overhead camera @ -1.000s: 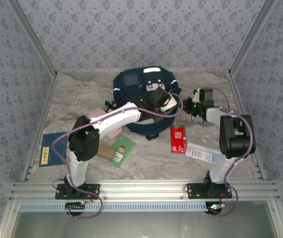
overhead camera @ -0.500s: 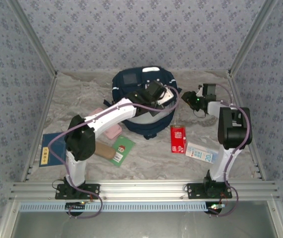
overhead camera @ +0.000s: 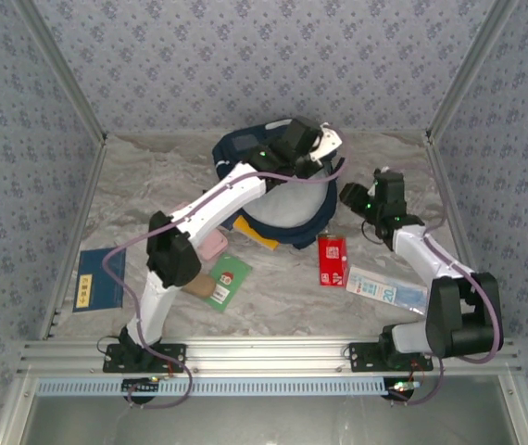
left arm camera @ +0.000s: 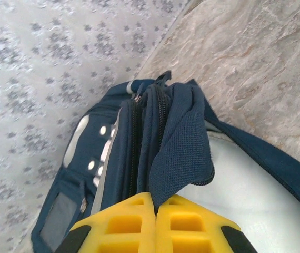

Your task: Pack the student bag

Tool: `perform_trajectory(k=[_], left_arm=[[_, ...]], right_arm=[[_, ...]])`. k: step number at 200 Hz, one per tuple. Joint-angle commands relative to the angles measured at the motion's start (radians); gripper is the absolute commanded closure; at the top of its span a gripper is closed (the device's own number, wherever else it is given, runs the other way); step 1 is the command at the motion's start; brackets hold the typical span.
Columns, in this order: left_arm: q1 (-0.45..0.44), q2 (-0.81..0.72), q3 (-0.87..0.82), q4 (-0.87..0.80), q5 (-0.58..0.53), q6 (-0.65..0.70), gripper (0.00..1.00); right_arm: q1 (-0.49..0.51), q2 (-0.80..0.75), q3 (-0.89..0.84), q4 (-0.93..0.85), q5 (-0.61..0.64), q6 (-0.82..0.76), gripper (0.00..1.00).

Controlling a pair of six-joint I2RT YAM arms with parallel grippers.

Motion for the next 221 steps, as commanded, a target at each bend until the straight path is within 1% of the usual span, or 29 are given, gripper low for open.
perform_trajectory(k=[1,21,39,48,58,63,79,104,119,127,136,148,154,162,170,174,178,182,183,185,190,196,202,221], left_arm=[[-0.025,0.062,0.146,0.055,0.004,0.024,1.00],[-0.021,0.104,0.166,0.089,-0.014,-0.017,1.00],[-0.019,0.131,0.188,0.073,-0.014,-0.081,1.00],[-0.019,0.133,0.193,0.056,-0.007,-0.116,0.86],[-0.015,0.138,0.215,0.012,0.021,-0.151,0.65],[-0.013,0.140,0.229,-0.011,0.032,-0.172,0.59],[-0.004,0.125,0.251,-0.069,0.063,-0.234,0.53],[-0.003,0.027,0.202,-0.118,0.064,-0.308,0.45],[-0.009,-0.083,0.087,-0.099,0.065,-0.336,0.39],[-0.018,-0.164,-0.010,-0.031,0.038,-0.349,0.35],[-0.022,-0.264,-0.137,0.042,0.008,-0.368,0.33],[-0.021,-0.406,-0.318,0.142,-0.008,-0.418,0.33],[-0.019,-0.478,-0.416,0.188,-0.030,-0.447,0.36],[-0.016,-0.567,-0.520,0.234,-0.066,-0.494,0.41],[-0.005,-0.649,-0.614,0.269,-0.066,-0.521,0.41],[0.004,-0.684,-0.657,0.278,-0.055,-0.538,0.37],[0.015,-0.718,-0.693,0.277,-0.041,-0.562,0.29],[0.025,-0.750,-0.725,0.268,-0.022,-0.583,0.14],[0.026,-0.756,-0.732,0.267,-0.018,-0.588,0.08],[0.031,-0.771,-0.746,0.262,-0.015,-0.597,0.04],[0.038,-0.802,-0.782,0.249,-0.028,-0.625,0.02],[0.046,-0.836,-0.815,0.220,-0.052,-0.668,0.02],[0.056,-0.869,-0.849,0.193,-0.037,-0.693,0.02],[0.065,-0.965,-0.981,0.160,-0.018,-0.774,0.02]], right_arm=[[0.027,-0.039,-0.049,-0.016,0.034,-0.016,0.47],[0.037,-0.060,-0.089,-0.020,0.054,-0.025,0.47],[0.037,-0.075,-0.096,-0.052,0.059,-0.026,0.48],[0.037,-0.084,-0.087,-0.079,0.073,-0.032,0.49],[0.038,-0.097,-0.069,-0.122,0.087,-0.048,0.49],[0.038,-0.105,-0.059,-0.153,0.102,-0.050,0.49],[0.039,-0.145,-0.026,-0.260,0.162,-0.051,0.49],[0.096,-0.276,-0.018,-0.358,0.340,-0.096,0.45],[0.137,-0.334,0.006,-0.422,0.406,-0.142,0.44],[0.157,-0.352,0.019,-0.457,0.416,-0.165,0.44],[0.180,-0.365,0.032,-0.492,0.406,-0.189,0.43],[0.211,-0.383,0.044,-0.540,0.393,-0.209,0.43],[0.230,-0.394,0.042,-0.557,0.398,-0.209,0.43],[0.252,-0.416,0.034,-0.575,0.404,-0.206,0.34],[0.261,-0.438,0.020,-0.587,0.399,-0.191,0.26],[0.262,-0.449,0.011,-0.589,0.389,-0.184,0.22],[0.262,-0.463,-0.001,-0.583,0.376,-0.178,0.19],[0.262,-0.475,-0.016,-0.576,0.363,-0.172,0.14],[0.262,-0.478,-0.020,-0.574,0.359,-0.171,0.13],[0.261,-0.484,-0.026,-0.572,0.348,-0.168,0.11],[0.261,-0.493,-0.044,-0.573,0.305,-0.157,0.07],[0.257,-0.498,-0.062,-0.570,0.264,-0.163,0.05],[0.249,-0.499,-0.073,-0.566,0.229,-0.163,0.05],[0.252,-0.486,-0.091,-0.581,0.245,-0.129,0.06]])
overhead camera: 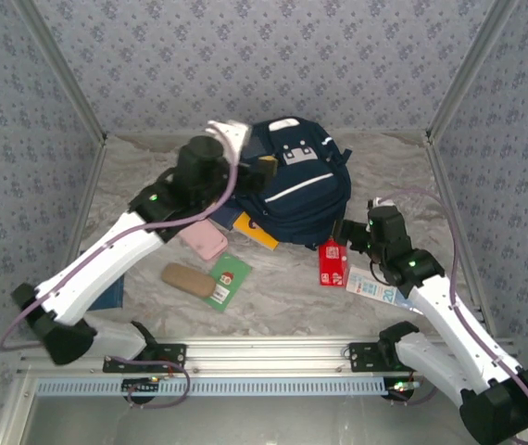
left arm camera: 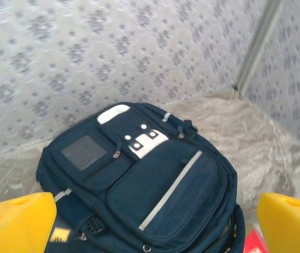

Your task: Pack the student bag

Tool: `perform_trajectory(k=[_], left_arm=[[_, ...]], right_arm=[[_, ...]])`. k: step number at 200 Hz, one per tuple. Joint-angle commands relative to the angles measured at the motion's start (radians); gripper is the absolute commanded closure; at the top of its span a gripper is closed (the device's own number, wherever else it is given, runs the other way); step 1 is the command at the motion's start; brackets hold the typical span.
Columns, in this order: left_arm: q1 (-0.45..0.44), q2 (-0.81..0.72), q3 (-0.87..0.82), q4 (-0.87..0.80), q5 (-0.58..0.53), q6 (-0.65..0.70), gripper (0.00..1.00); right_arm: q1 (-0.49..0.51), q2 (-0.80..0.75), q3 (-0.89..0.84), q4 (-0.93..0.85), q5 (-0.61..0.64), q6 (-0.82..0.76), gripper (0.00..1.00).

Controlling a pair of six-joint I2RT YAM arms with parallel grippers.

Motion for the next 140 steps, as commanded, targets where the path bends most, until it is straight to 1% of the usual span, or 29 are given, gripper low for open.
perform_trajectory(k=[1,15,36,53,66,78,92,140], left_arm=[[0.011,-0.060,-0.155,-0.041,0.007,-0.170,0.02],[0.013,-0.130,-0.261,-0.039,0.061,-0.227,0.02],[0.012,-0.190,-0.368,-0.058,0.132,-0.304,0.04],[0.012,-0.202,-0.410,-0.096,0.169,-0.327,0.05],[0.010,-0.212,-0.441,-0.109,0.188,-0.336,0.06],[0.009,-0.221,-0.468,-0.109,0.192,-0.343,0.07],[0.010,-0.228,-0.493,-0.105,0.190,-0.350,0.08],[0.010,-0.228,-0.519,-0.097,0.163,-0.338,0.08]], right_arm=[[-0.003,0.011,-0.035,-0.057,-0.048,0.041,0.06],[0.000,0.052,-0.046,-0.077,-0.050,0.092,0.09],[0.001,0.143,-0.061,-0.107,-0.050,0.197,0.17],[0.005,0.199,-0.084,-0.098,-0.055,0.261,0.29],[0.014,0.232,-0.116,-0.054,-0.071,0.297,0.39],[0.020,0.262,-0.132,-0.025,-0.077,0.318,0.44],[0.023,0.301,-0.140,-0.013,-0.065,0.335,0.46],[0.030,0.404,-0.168,0.044,-0.039,0.360,0.47]])
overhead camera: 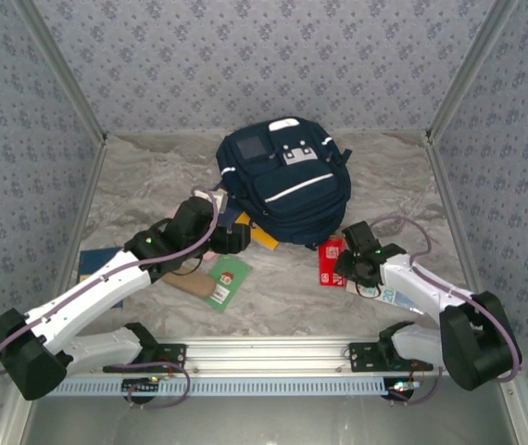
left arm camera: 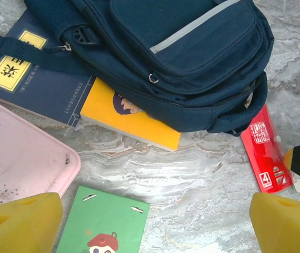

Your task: Pack the student bag

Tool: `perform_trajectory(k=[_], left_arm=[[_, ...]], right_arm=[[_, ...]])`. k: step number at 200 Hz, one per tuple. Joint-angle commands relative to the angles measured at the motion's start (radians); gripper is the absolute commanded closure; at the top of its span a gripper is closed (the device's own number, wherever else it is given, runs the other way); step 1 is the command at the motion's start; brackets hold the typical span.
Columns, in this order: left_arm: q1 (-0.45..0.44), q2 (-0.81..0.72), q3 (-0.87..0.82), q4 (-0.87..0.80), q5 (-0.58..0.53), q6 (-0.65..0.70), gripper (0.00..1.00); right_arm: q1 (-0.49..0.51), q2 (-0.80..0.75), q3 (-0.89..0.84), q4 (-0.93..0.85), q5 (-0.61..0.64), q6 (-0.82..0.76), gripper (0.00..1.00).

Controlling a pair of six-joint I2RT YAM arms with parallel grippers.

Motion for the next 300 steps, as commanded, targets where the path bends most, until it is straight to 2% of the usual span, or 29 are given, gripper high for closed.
perform_trajectory(k=[1,22,49,59,84,94,144,163,190,212,228,274,300], left_arm=[[-0.003,-0.019,-0.010,0.005,-0.002,-0.012,0.08],[-0.003,-0.019,-0.024,0.018,-0.003,-0.015,0.09],[-0.004,-0.017,-0.028,0.017,-0.011,-0.016,0.09],[-0.004,-0.019,-0.025,0.016,-0.015,-0.017,0.09],[-0.003,-0.016,-0.025,0.018,-0.021,-0.010,0.09],[-0.003,-0.013,-0.024,0.017,-0.022,-0.008,0.10],[-0.012,0.021,-0.007,0.011,0.007,-0.011,0.09],[-0.052,0.048,-0.008,0.042,0.008,-0.004,0.02],[-0.130,0.111,-0.029,0.153,0.003,0.004,0.03],[-0.179,0.178,-0.062,0.307,0.022,0.006,0.06],[-0.217,0.218,-0.112,0.511,0.085,0.039,0.07],[-0.321,0.385,-0.152,0.948,0.056,0.184,0.06],[-0.323,0.484,-0.125,1.065,0.079,0.203,0.19]], right_arm=[[0.012,0.040,-0.016,0.033,0.020,0.042,0.47],[0.023,0.077,-0.010,0.033,0.042,0.036,0.56],[0.060,0.086,0.001,0.015,0.080,0.041,0.74],[0.068,0.086,0.003,0.009,0.086,0.042,0.79],[0.074,0.086,0.001,0.017,0.071,0.027,0.92],[0.075,0.082,0.007,0.014,0.065,0.017,1.00],[0.083,-0.077,0.125,-0.164,0.077,-0.002,1.00],[0.082,-0.136,0.186,-0.218,0.040,0.000,1.00],[0.082,-0.156,0.269,-0.262,0.009,0.023,1.00],[0.082,-0.146,0.307,-0.264,-0.040,0.072,1.00],[0.083,-0.147,0.319,-0.245,-0.056,0.106,1.00],[0.075,-0.147,0.343,-0.226,-0.094,0.183,1.00],[0.051,-0.138,0.344,-0.198,-0.140,0.207,1.00]])
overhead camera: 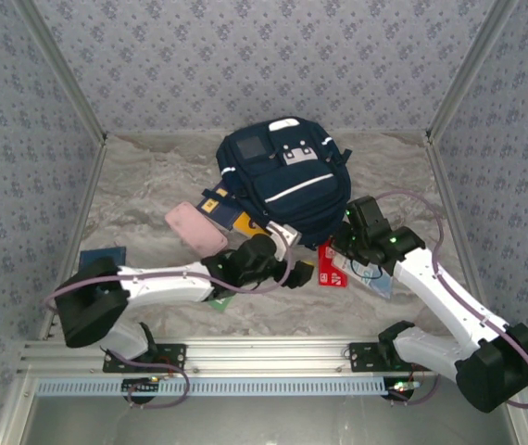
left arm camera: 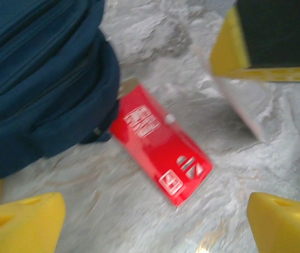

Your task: Pack the student bag

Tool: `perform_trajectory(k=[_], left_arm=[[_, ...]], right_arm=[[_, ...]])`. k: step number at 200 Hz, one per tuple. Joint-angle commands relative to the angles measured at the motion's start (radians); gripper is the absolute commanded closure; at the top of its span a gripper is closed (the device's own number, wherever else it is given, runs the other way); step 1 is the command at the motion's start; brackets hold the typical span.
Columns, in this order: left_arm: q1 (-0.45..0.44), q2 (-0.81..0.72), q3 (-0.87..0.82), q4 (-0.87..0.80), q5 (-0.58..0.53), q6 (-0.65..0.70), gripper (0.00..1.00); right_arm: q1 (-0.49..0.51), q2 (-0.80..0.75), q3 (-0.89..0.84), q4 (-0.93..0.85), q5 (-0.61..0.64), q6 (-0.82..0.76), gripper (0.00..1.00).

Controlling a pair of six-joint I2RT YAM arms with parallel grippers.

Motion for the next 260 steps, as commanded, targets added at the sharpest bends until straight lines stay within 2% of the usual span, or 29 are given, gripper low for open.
perform_trajectory(k=[1,51,81,106,156,191,227,260], left_arm=[[-0.001,0.064,0.031,0.246,0.028,0.058,0.19],[-0.001,0.157,0.058,0.371,0.168,0.076,0.34],[0.002,0.149,0.017,0.435,0.231,0.069,0.37],[0.008,0.135,-0.007,0.418,0.262,0.068,0.35],[0.030,0.189,0.036,0.408,0.254,0.009,0.21],[0.045,0.261,0.118,0.427,0.267,-0.067,0.21],[0.067,0.332,0.186,0.483,0.277,-0.143,0.29],[0.095,0.396,0.242,0.571,0.345,-0.250,0.54]], right_arm=[[-0.018,0.012,0.032,0.010,-0.056,0.057,1.00],[-0.028,0.046,0.065,0.034,-0.073,0.070,1.00],[-0.048,0.071,0.083,0.048,-0.090,0.073,1.00],[-0.059,0.092,0.099,0.060,-0.097,0.075,1.00],[-0.053,0.103,0.104,0.116,-0.094,0.101,1.00],[-0.049,0.089,0.106,0.114,-0.094,0.117,1.00],[-0.043,0.074,0.107,0.118,-0.094,0.129,1.00],[-0.043,0.072,0.114,0.104,-0.088,0.132,1.00]])
